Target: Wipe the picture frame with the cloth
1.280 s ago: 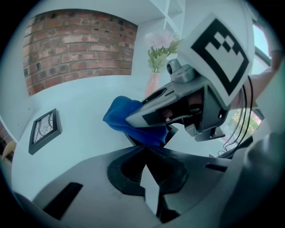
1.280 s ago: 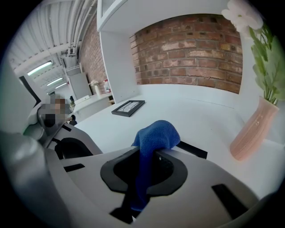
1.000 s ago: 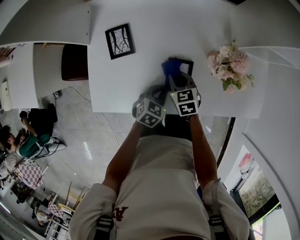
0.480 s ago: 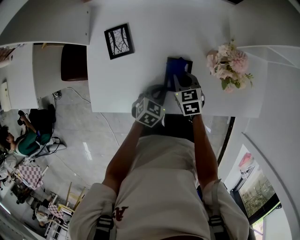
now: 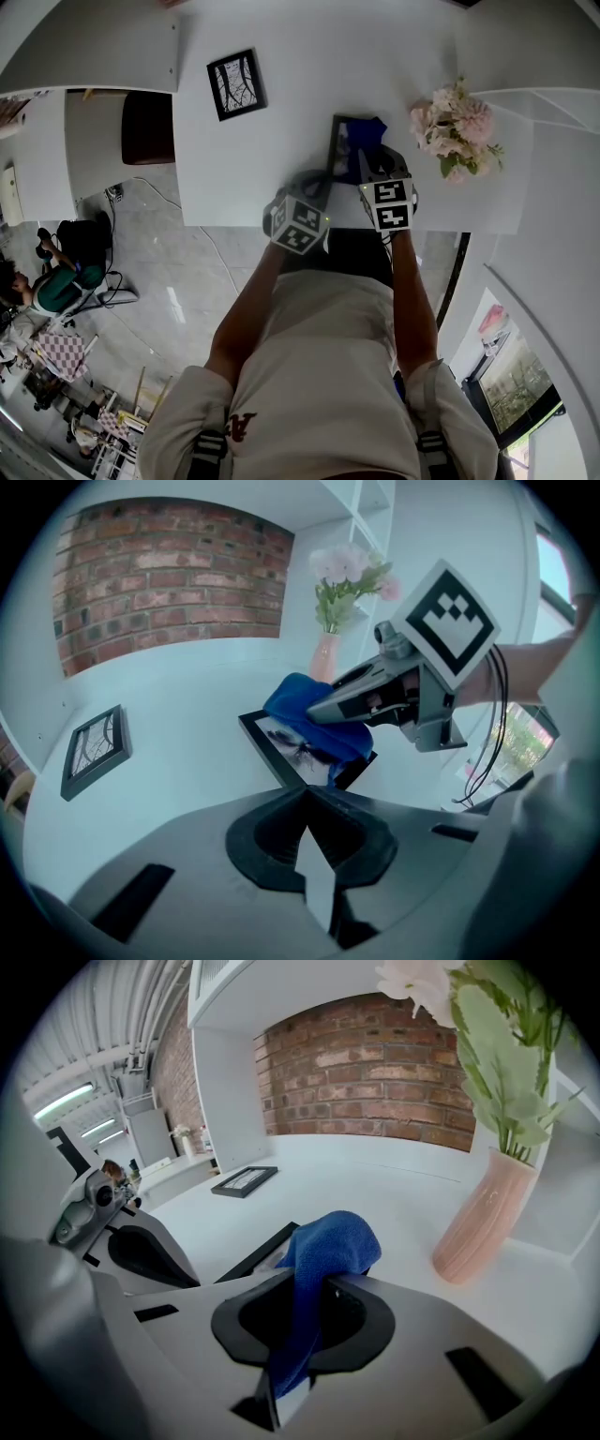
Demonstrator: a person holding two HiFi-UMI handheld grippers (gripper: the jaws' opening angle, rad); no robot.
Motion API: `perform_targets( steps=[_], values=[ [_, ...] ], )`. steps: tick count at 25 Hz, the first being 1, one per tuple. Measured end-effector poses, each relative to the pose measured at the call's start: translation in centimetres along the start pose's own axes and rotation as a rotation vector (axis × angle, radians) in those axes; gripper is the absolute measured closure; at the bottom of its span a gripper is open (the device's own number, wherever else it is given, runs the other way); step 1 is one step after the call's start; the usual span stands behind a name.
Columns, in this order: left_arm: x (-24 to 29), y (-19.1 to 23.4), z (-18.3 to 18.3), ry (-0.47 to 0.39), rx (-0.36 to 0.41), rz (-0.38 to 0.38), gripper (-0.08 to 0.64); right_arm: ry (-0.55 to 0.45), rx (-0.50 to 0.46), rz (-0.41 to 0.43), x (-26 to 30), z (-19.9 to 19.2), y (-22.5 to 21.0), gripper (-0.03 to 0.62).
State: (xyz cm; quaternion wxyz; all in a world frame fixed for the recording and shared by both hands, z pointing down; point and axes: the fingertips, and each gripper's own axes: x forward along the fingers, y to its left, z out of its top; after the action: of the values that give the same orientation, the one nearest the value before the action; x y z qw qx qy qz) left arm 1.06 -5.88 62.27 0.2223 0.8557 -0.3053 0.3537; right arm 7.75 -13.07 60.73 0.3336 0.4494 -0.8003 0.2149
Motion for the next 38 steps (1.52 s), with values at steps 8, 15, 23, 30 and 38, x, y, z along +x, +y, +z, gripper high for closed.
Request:
perform_targets(
  steps=[8,15,23,30,38],
  values=[
    [0.1,0.0,0.0,-0.001,-0.002,-0.005,0.561,-0.012,0.01,-0.023,-0.7,-0.2,-1.5,0.555],
    [0.1,0.0,0.1,0.002,0.005,-0.008,0.561,-0.016,0.026,-0.04,-1.2,-0.4,-2.5,0.555],
    [0.1,0.0,0.0,0.006,0.01,-0.014,0.561,-0.012,0.034,-0.062,-1.5,-0.7,-3.2,0.555],
    [0.2,0.0,0.0,0.008,0.019,-0.014,0.561,-0.008,0.038,-0.105,-1.9,-1.4,-4.7,0.555],
    [0.1,0.0,0.0,0.012,0.025,-0.015,0.561,0.03,0.027,-0.174,-3.5,-2.6,-6.6,0.555]
  ],
)
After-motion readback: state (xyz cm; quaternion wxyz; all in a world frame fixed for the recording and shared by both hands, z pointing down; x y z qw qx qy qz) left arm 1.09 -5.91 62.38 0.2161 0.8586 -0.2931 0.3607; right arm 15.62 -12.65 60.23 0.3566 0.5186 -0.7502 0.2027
